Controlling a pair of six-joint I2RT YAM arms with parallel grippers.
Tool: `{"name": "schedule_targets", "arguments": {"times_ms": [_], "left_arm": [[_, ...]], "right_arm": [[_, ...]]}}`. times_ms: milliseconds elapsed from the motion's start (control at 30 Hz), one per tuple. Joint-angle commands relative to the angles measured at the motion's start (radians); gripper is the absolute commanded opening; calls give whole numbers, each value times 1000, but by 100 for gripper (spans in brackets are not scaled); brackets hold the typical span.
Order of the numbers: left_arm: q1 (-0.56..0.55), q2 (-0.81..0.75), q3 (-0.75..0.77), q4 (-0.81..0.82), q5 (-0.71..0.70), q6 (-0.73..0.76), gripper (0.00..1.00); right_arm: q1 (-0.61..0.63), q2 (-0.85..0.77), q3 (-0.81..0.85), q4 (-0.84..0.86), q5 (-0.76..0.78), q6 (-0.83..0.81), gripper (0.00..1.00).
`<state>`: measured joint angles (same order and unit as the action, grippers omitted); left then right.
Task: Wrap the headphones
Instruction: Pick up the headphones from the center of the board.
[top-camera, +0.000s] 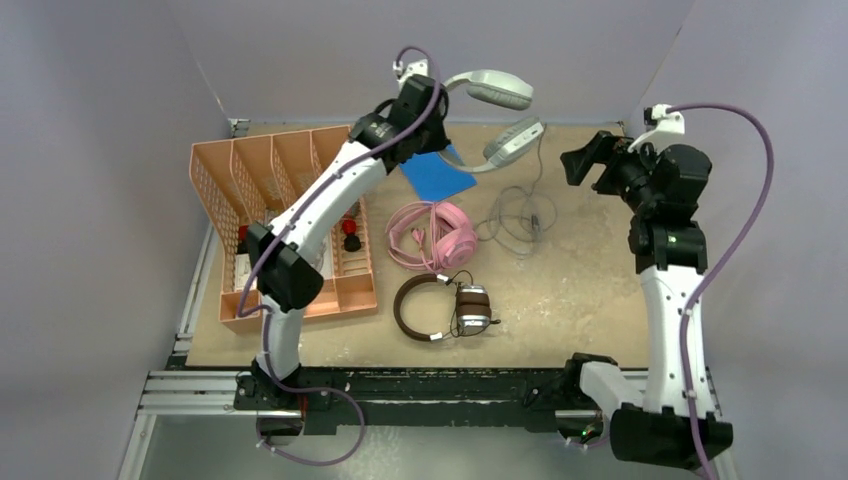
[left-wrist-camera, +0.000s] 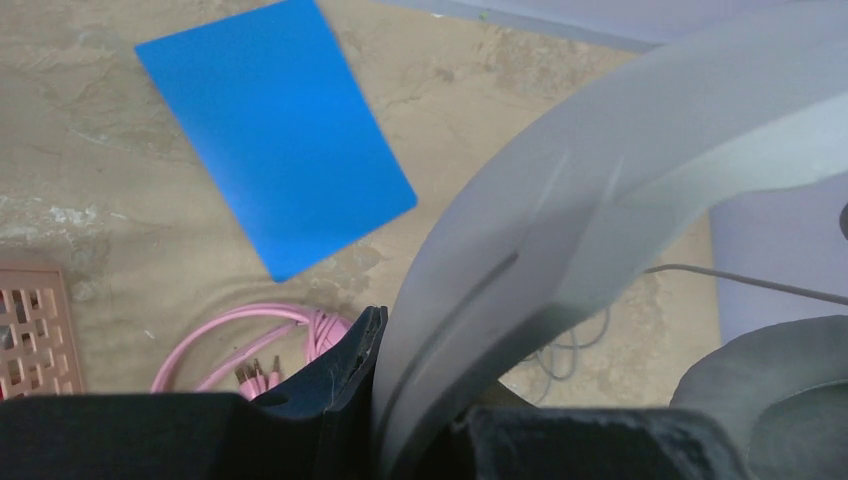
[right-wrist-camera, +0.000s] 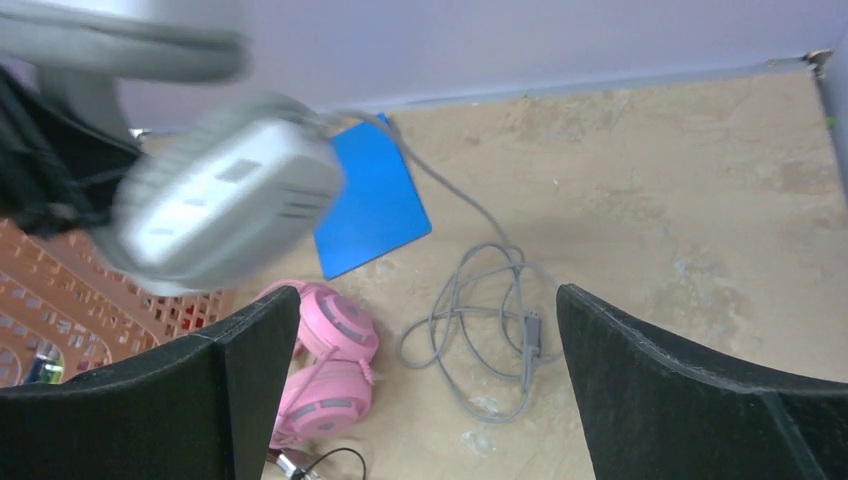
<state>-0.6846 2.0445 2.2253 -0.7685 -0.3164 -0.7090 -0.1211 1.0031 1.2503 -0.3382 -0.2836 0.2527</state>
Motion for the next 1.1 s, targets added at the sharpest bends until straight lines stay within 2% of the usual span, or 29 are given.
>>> {"name": "schedule_targets", "arguments": {"times_ms": [0,100,133,267,367,500,700,767,833,967,1067], "left_arm": [[77,-111,23,68,251,-24,0],[108,-132,16,83,358,-37,0],[115,-141,7,93,388,-44,0],[127,-174,-23,135,484,-74,0],[132,-195,-33,150,519,-93,0],[133,-218,-42,193,581,-138,0],[132,-247,-45,271,681,-214,0],[132,-259,-55,312,717,-244,0],[132,-282,-62,340,737,-262,0],[133,-342,-61,325,686,-226,0],[133,-382,-67,299,618,-189,0]], "right_arm": [[-132,54,-178,358,-318,77,99],[-253,118,-356,731,-552,285,98],[-254,144,-380,808,-567,282,98],[-153,188,-436,939,-604,181,98],[-106,204,-508,1140,-651,198,99],[-44,262,-523,1251,-642,164,99],[29,383,-462,1305,-482,146,96],[50,431,-416,1350,-473,187,89],[61,465,-381,1346,-386,222,78],[32,445,-308,1279,-263,326,53],[-25,394,-178,1162,-250,356,24]]}}
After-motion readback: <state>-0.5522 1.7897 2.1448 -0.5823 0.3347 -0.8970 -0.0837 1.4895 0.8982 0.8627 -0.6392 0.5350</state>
